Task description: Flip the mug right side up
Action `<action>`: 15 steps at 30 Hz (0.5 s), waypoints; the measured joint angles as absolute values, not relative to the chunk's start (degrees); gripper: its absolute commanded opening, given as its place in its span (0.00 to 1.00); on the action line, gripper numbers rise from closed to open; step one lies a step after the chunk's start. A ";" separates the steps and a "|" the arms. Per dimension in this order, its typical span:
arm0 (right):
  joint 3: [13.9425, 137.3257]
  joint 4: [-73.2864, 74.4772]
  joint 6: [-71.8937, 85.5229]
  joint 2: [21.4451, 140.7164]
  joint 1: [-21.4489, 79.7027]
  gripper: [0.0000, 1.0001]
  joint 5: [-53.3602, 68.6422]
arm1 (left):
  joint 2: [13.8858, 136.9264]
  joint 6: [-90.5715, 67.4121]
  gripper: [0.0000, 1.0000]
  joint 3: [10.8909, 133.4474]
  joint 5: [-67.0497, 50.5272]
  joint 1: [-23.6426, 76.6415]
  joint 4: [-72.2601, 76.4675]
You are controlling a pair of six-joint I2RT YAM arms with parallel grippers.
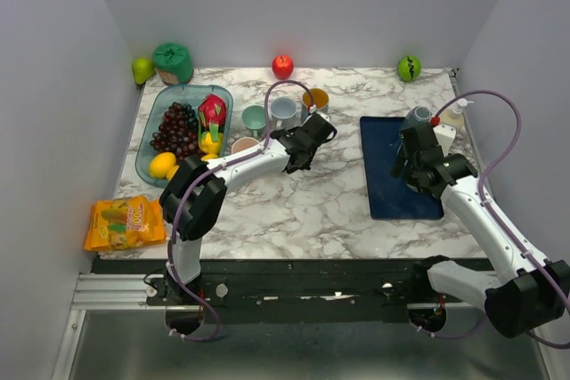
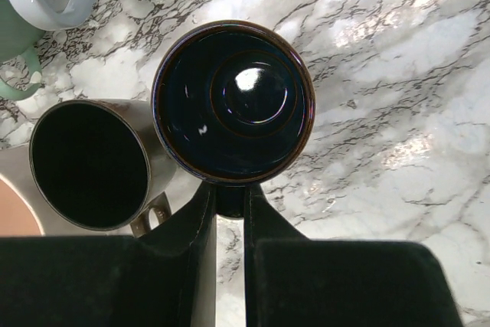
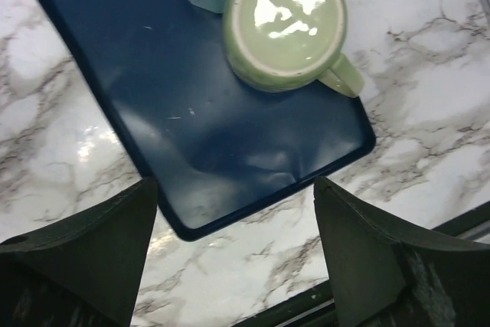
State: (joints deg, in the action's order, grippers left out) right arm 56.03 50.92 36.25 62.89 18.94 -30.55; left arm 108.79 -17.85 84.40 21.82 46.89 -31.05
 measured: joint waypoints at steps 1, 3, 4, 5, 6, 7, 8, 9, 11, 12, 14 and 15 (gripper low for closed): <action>55.27 50.72 35.27 62.92 17.89 0.90 -30.50 | 109.01 -17.69 0.21 84.40 22.04 46.89 -31.18; 54.17 50.57 33.93 62.98 16.45 0.90 -30.37 | 109.80 -17.19 0.27 84.38 22.44 46.89 -31.31; 53.69 50.48 33.21 63.02 15.75 0.90 -30.24 | 110.08 -17.08 0.29 84.40 22.57 46.83 -31.35; 53.28 50.30 32.58 63.07 15.05 0.90 -30.09 | 110.56 -16.78 0.31 84.40 22.74 46.78 -31.42; 52.95 50.15 31.90 63.11 14.46 0.91 -29.78 | 111.00 -16.73 0.35 84.40 22.81 46.78 -31.42; 52.80 49.95 31.31 63.18 13.93 0.90 -29.47 | 111.24 -16.47 0.38 84.38 23.03 46.78 -31.42; 52.69 49.63 30.79 63.22 13.47 0.91 -29.19 | 111.39 -16.25 0.42 84.40 23.22 46.78 -31.33; 52.56 49.23 30.28 63.29 13.13 0.91 -28.91 | 111.46 -16.29 0.50 84.40 23.33 46.78 -31.27; 52.40 48.82 29.34 63.42 12.45 0.91 -28.47 | 111.46 -15.99 0.55 84.40 23.51 46.78 -30.98; 52.29 48.66 28.82 63.51 12.23 0.91 -28.16 | 111.44 -15.92 0.60 84.40 23.55 46.78 -30.87; 52.10 48.34 27.66 63.72 11.62 0.91 -27.55 | 111.46 -15.86 0.65 84.40 23.57 46.78 -30.74; 51.96 48.10 27.05 63.92 11.33 0.91 -27.35 | 111.44 -15.81 0.68 84.38 23.57 46.78 -30.63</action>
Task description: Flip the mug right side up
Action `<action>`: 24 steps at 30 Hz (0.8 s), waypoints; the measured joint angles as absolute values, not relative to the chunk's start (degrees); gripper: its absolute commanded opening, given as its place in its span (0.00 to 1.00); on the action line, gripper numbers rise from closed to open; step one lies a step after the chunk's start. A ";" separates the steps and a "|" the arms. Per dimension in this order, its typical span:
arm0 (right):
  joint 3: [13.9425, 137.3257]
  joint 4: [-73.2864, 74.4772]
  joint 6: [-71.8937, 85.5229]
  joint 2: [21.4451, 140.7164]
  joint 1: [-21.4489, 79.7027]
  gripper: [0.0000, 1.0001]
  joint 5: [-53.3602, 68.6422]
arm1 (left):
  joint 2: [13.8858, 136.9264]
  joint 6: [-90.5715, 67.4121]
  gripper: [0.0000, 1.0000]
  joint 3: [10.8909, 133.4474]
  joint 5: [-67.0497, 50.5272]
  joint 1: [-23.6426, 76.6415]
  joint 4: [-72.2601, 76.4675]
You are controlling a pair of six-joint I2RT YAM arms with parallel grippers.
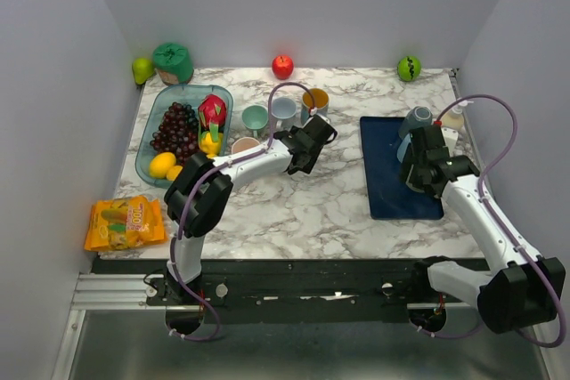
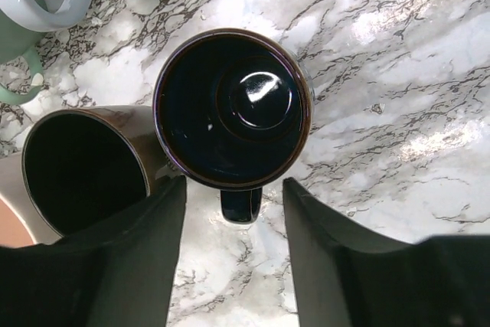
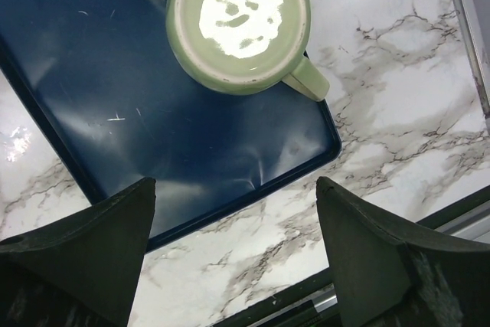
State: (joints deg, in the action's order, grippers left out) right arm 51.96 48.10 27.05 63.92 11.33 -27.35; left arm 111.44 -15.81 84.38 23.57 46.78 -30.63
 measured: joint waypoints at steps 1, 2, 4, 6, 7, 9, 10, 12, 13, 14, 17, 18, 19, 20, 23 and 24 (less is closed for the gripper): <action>51.90 47.97 26.46 64.14 10.96 0.91 -27.00 | 111.44 -15.94 0.68 84.38 23.57 46.78 -30.52; 51.88 47.81 25.80 64.47 10.59 0.91 -26.52 | 111.33 -15.88 0.68 84.38 23.55 46.78 -30.46; 51.88 47.40 24.47 65.32 9.89 0.90 -25.67 | 110.91 -15.92 0.69 84.38 23.40 46.78 -30.46; 51.88 46.92 23.16 66.46 9.63 0.89 -24.97 | 109.78 -15.99 0.71 84.36 22.90 46.81 -30.48; 51.88 46.57 22.31 67.22 9.28 0.89 -24.53 | 108.99 -16.12 0.72 84.31 22.55 46.83 -30.48; 51.90 45.80 20.64 69.06 8.73 0.89 -23.79 | 106.50 -16.51 0.74 84.16 21.58 46.83 -30.44; 51.94 45.50 19.70 70.02 8.29 0.89 -23.24 | 105.19 -16.78 0.74 84.05 21.10 46.85 -30.41; 52.25 44.66 18.00 72.18 7.05 0.88 -22.83 | 102.06 -17.21 0.74 83.68 20.12 46.89 -30.22; 52.47 44.23 17.15 73.32 6.50 0.88 -22.83 | 100.20 -17.41 0.75 83.44 19.64 46.89 -30.09; 52.71 43.86 16.34 74.46 6.00 0.88 -22.83 | 98.52 -17.54 0.75 83.29 19.18 46.89 -30.02; 53.30 42.52 14.09 77.19 4.71 0.87 -23.05 | 94.39 -17.87 0.75 82.39 17.93 46.89 -29.78; 53.30 42.13 13.34 77.76 4.34 0.86 -23.03 | 93.36 -17.98 0.76 82.02 17.58 46.89 -29.74; 53.30 41.67 12.69 78.15 3.92 0.84 -22.96 | 92.14 -18.04 0.76 81.47 17.08 46.89 -29.74; 53.30 41.19 11.88 78.43 3.44 0.82 -22.81 | 91.33 -18.06 0.76 81.08 16.71 46.89 -29.74; 53.30 39.11 9.21 79.20 2.17 0.79 -21.39 | 89.34 -18.02 0.78 79.85 15.11 46.89 -29.80; 53.30 38.44 8.40 79.50 1.93 0.78 -20.88 | 88.84 -17.98 0.78 79.50 14.44 46.89 -29.80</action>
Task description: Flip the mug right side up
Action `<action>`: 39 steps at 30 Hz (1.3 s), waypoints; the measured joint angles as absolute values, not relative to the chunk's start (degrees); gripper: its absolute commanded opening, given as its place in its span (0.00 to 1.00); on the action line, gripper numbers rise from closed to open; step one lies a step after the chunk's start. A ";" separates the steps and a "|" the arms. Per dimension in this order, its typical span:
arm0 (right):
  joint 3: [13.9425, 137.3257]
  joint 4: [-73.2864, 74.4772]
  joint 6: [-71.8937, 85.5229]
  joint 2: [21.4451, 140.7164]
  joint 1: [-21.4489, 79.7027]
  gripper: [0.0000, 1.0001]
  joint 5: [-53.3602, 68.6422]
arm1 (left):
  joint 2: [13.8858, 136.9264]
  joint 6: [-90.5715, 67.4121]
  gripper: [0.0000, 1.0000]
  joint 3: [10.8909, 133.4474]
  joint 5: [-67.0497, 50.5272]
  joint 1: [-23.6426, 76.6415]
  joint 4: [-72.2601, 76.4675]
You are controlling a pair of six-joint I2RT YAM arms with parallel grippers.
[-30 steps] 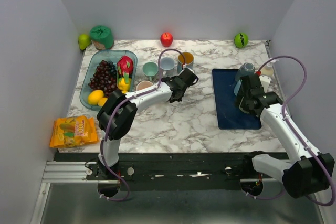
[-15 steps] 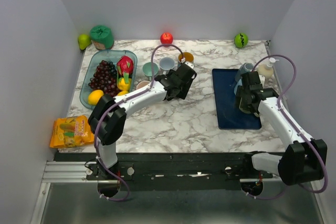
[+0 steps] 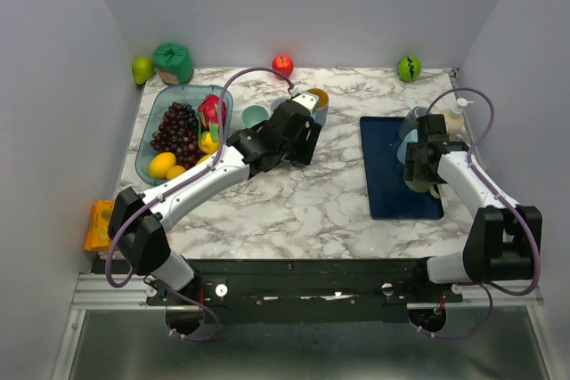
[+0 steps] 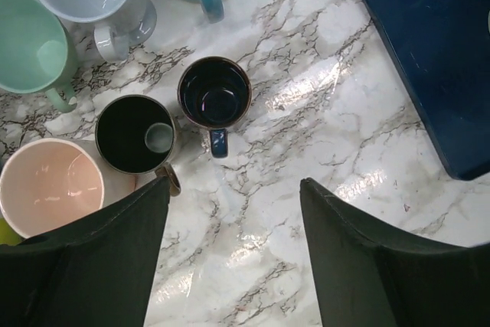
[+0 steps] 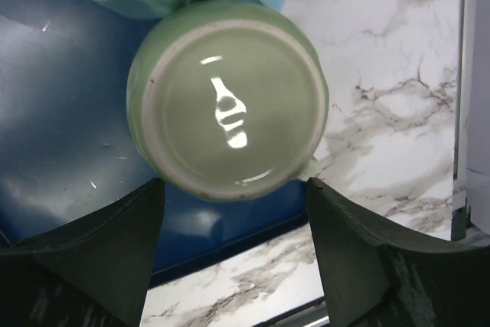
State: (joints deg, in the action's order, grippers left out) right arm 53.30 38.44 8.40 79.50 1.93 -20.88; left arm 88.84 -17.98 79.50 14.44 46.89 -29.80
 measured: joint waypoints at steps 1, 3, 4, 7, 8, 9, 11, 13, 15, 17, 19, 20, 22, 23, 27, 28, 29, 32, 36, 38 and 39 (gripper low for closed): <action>53.30 37.80 7.49 79.81 1.74 0.78 -20.32 | 88.20 -17.82 0.78 79.02 13.98 46.89 -29.80; 53.30 36.91 5.85 80.36 1.37 0.76 -19.77 | 87.35 -17.52 0.79 78.50 13.17 46.89 -29.80; 53.30 36.77 4.99 80.55 1.26 0.76 -19.35 | 86.87 -17.15 0.79 78.17 12.80 46.89 -29.80; 53.30 36.05 2.85 81.43 0.84 0.75 -18.26 | 85.91 -16.47 0.80 77.28 11.88 46.89 -29.80; 53.32 35.92 2.31 81.91 0.69 0.75 -17.85 | 85.62 -16.14 0.80 76.95 11.64 46.89 -29.78; 53.39 35.83 1.87 82.35 0.54 0.75 -17.32 | 85.43 -15.94 0.80 76.66 11.42 46.89 -29.78; 53.54 35.62 1.50 83.18 0.32 0.74 -14.96 | 85.10 -15.70 0.80 76.03 11.00 46.89 -29.67; 53.74 35.92 1.54 83.74 0.32 0.74 -11.38 | 84.73 -15.66 0.80 75.35 10.72 46.87 -29.63; 53.84 36.07 2.04 83.59 0.32 0.74 -7.92 | 84.18 -15.68 0.80 74.56 10.48 46.83 -29.41; 53.84 36.14 3.25 83.18 0.32 0.73 -4.51 | 83.59 -15.68 0.81 73.78 10.35 46.83 -29.12; 53.82 36.12 4.58 82.32 0.38 0.71 -1.89 | 83.13 -15.70 0.81 73.12 10.17 46.83 -28.77; 53.80 36.07 5.21 81.73 0.40 0.70 -0.93 | 83.05 -15.70 0.81 73.01 10.11 46.83 -28.71; 53.71 35.94 6.59 80.49 0.43 0.64 0.05 | 83.00 -15.70 0.81 72.73 9.93 46.78 -28.40; 53.60 35.83 7.20 80.03 0.43 0.62 0.16 | 83.00 -15.70 0.81 72.66 9.80 46.72 -28.36; 53.01 35.68 10.15 79.92 0.82 0.56 -0.84 | 83.00 -15.70 0.82 72.58 9.54 46.57 -28.34; 52.80 35.66 10.85 79.94 0.91 0.55 -1.39 | 83.00 -15.70 0.81 72.58 9.54 46.54 -28.34; 52.62 35.66 11.62 79.94 1.13 0.54 -2.02 | 83.00 -15.73 0.82 72.55 9.47 46.50 -28.34; 52.18 35.66 14.17 79.96 2.63 0.52 -5.02 | 82.98 -15.90 0.83 72.49 9.34 46.50 -28.25; 51.96 35.57 16.69 80.12 4.49 0.47 -8.80 | 82.74 -16.29 0.84 71.85 9.28 46.46 -27.86; 51.81 35.27 17.74 80.44 4.95 0.43 -10.15 | 82.59 -16.45 0.85 71.61 9.21 46.46 -27.88; 51.72 35.07 18.11 80.68 5.06 0.42 -10.76 | 82.48 -16.62 0.86 71.53 9.17 46.46 -27.88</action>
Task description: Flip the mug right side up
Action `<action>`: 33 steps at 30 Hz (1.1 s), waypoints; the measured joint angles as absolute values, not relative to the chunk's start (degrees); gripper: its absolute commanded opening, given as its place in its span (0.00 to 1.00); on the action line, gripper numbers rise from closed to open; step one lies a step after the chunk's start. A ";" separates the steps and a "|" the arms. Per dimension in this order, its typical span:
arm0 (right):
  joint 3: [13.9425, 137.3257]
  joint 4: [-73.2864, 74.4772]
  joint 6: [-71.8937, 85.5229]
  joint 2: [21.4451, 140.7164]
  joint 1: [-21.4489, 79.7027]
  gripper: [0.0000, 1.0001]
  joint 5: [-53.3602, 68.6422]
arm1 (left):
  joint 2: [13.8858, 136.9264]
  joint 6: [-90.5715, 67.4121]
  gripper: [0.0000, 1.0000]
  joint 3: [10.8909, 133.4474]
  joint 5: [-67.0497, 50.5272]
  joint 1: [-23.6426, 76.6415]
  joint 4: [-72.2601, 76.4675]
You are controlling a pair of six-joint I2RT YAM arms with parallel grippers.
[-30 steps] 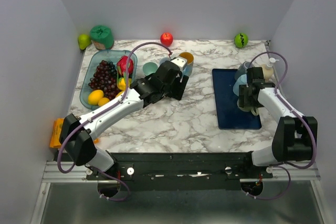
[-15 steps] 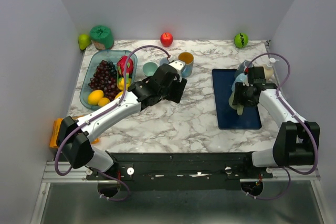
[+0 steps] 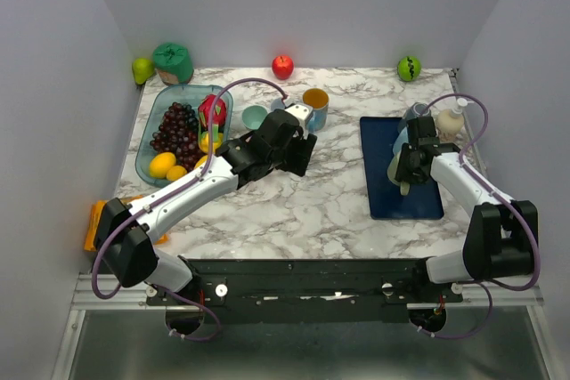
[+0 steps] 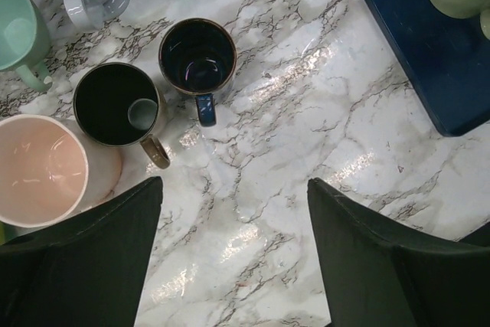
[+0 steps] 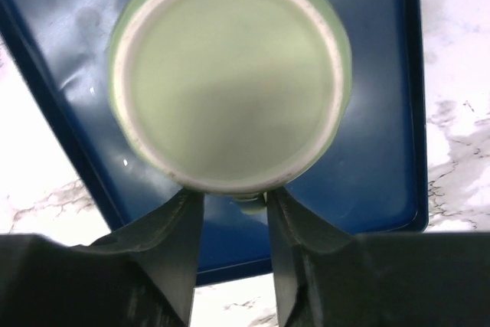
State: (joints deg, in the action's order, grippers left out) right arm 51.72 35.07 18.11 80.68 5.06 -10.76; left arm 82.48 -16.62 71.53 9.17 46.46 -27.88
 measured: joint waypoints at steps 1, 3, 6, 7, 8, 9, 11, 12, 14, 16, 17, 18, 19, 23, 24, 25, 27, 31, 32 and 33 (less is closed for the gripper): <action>51.62 34.79 18.55 80.95 5.13 0.41 -11.35 | 82.39 -16.75 0.87 71.48 9.13 46.46 -27.88; 51.37 34.30 19.09 81.45 5.32 0.38 -12.16 | 82.04 -17.06 0.88 71.44 8.95 46.44 -27.88; 51.09 34.04 19.84 81.91 5.93 0.23 -13.67 | 81.23 -17.50 0.90 71.42 8.62 46.04 -27.73; 50.98 33.91 19.97 81.97 6.15 0.09 -14.11 | 81.01 -17.61 0.91 71.42 8.40 45.87 -27.64; 50.87 33.78 20.18 82.02 6.42 0.03 -14.46 | 80.68 -17.78 0.92 71.42 8.21 45.78 -27.44; 50.87 33.71 20.47 82.02 6.72 0.01 -14.83 | 80.47 -17.89 0.93 71.42 8.03 45.67 -27.33; 50.85 33.65 21.04 82.02 7.05 0.01 -15.18 | 79.96 -18.20 0.96 71.40 7.49 45.28 -27.05; 50.85 33.63 21.21 82.02 7.16 0.01 -15.27 | 79.72 -18.35 0.99 71.31 7.05 45.04 -26.87; 50.85 33.63 21.47 82.02 7.22 0.01 -15.38 | 79.13 -18.63 0.99 71.00 6.17 44.56 -26.39; 50.85 33.63 21.61 81.97 7.46 0.01 -15.57 | 78.54 -18.90 0.99 70.59 5.28 44.18 -25.96; 50.83 33.61 21.63 81.89 7.60 0.01 -15.59 | 78.30 -18.98 0.99 70.41 4.89 44.05 -25.78; 50.76 33.54 21.63 81.73 7.79 0.01 -15.57 | 77.89 -19.14 0.99 70.11 4.62 43.79 -25.61; 50.59 33.41 21.63 81.34 7.92 0.01 -15.33 | 77.58 -19.29 0.99 69.84 4.36 43.62 -25.41; 49.82 34.04 22.70 76.86 8.67 0.01 -11.73 | 76.12 -20.34 0.99 68.99 2.72 42.96 -24.71; 49.82 34.33 23.11 74.94 9.10 0.01 -10.52 | 75.83 -20.64 0.99 68.86 2.33 42.78 -24.51; 49.84 34.37 23.57 72.95 9.52 0.01 -9.23 | 75.53 -21.02 0.99 68.82 1.69 42.61 -24.29; 50.13 34.39 24.64 69.06 10.52 0.01 -6.57 | 74.87 -21.80 0.99 68.53 0.19 42.22 -23.33; 51.81 34.24 27.11 62.48 12.25 0.01 -0.43 | 74.08 -23.24 0.99 68.45 -2.85 41.60 -21.89; 52.29 34.00 27.75 61.32 12.62 0.01 1.06 | 73.91 -23.70 0.99 68.45 -3.79 41.47 -21.47; 52.66 33.61 28.49 60.23 13.08 0.01 2.55 | 73.80 -23.99 0.99 68.42 -4.51 41.34 -21.15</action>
State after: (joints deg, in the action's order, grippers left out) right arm 52.66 33.61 28.49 60.23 13.08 2.55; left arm 73.80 -23.99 68.42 -4.51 41.34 -21.15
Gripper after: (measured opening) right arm 0.101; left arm 0.988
